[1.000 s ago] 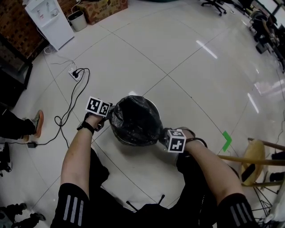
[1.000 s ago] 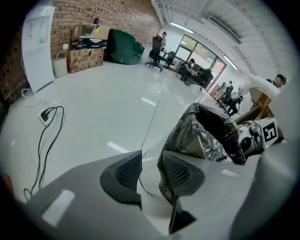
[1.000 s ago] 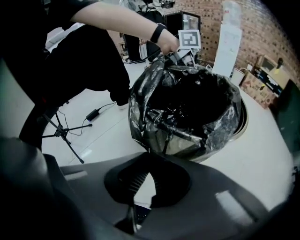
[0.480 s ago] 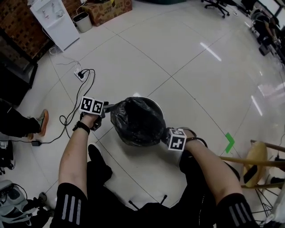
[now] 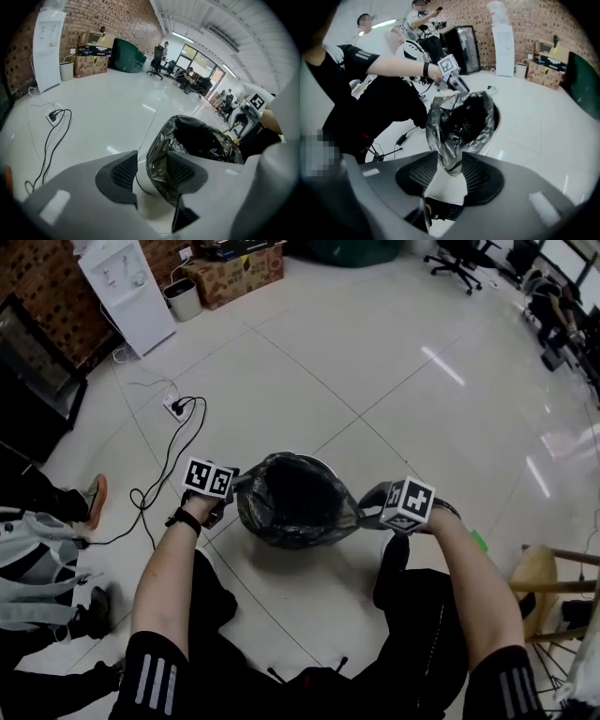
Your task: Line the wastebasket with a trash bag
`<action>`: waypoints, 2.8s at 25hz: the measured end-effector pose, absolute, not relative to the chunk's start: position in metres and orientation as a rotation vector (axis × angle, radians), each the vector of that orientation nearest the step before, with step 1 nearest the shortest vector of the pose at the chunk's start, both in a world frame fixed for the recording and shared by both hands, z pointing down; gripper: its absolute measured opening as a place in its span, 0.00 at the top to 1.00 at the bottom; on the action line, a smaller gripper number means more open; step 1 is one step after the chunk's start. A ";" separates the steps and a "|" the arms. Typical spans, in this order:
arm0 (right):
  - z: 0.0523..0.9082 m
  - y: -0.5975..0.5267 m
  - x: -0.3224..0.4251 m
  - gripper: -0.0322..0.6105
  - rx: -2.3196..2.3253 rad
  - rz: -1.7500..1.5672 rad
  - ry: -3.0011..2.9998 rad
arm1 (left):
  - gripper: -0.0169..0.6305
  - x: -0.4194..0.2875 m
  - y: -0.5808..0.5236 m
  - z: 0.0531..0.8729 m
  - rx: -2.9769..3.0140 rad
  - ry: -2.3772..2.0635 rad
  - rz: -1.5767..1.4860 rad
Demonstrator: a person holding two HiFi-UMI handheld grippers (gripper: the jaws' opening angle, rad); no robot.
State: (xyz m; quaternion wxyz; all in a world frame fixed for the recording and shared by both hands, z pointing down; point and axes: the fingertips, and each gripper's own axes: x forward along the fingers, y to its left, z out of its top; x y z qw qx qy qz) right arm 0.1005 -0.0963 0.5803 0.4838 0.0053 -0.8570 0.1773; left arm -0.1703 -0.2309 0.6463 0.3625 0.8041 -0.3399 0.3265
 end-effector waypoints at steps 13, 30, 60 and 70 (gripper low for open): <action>0.521 -0.249 0.099 0.87 0.367 0.033 -2.037 | 0.68 -0.167 -0.222 0.601 2.186 -0.851 1.004; 0.614 -0.221 0.020 0.75 0.231 0.292 -2.142 | 0.67 -0.137 -0.154 0.600 2.263 -0.649 1.141; 0.690 -0.254 0.068 0.94 0.386 0.252 -1.975 | 0.57 -0.121 -0.179 0.649 2.161 -0.596 0.937; 0.673 -0.268 0.082 0.73 0.506 0.363 -2.038 | 0.55 -0.123 -0.189 0.630 2.220 -0.627 0.907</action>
